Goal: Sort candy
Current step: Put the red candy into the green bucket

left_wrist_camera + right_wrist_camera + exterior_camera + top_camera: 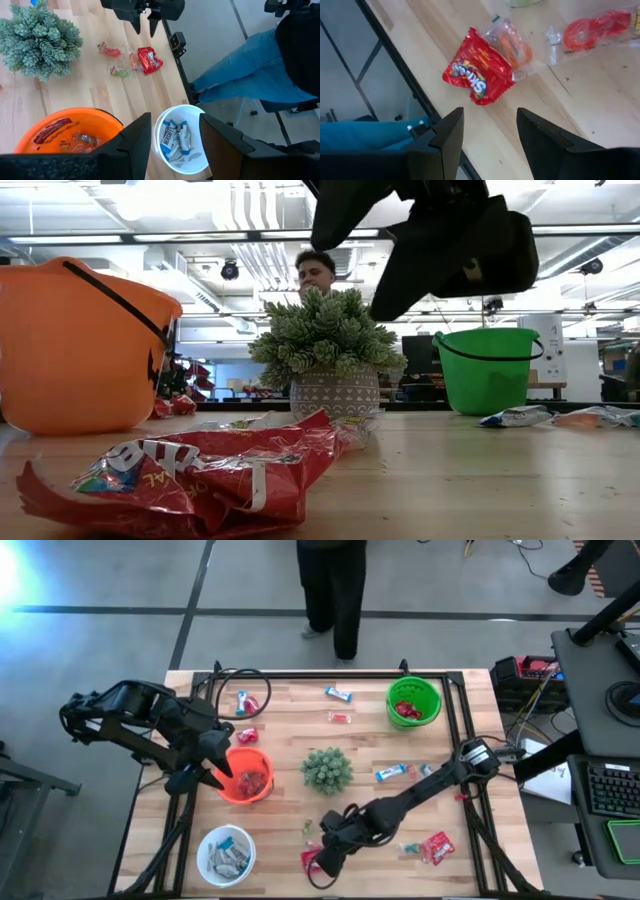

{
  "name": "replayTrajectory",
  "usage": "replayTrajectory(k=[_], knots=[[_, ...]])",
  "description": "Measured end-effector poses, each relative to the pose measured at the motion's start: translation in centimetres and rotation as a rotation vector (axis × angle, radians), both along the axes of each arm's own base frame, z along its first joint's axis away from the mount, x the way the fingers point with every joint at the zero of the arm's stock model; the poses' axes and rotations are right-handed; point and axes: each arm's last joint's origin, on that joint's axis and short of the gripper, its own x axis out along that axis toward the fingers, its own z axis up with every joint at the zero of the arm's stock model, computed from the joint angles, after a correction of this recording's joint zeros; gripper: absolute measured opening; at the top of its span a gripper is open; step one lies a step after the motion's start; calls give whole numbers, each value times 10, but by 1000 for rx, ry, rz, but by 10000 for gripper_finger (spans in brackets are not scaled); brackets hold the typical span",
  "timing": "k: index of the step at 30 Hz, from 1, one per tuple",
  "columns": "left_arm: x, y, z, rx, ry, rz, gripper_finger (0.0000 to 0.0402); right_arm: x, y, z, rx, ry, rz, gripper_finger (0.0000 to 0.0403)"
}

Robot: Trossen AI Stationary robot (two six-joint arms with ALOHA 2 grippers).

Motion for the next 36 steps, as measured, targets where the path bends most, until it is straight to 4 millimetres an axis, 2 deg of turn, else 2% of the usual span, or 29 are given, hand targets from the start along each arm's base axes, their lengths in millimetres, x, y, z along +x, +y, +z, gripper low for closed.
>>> replayTrajectory(k=[20,26,36], knots=[[5,-1,5,-55,-29,69,149,-4,12,-4,-8,-21,71,173],[6,-1,5,-76,-24,104,149,1,14,-16,-17,-41,106,173],[6,-1,5,-39,-57,56,149,10,15,-33,11,-33,20,173]])
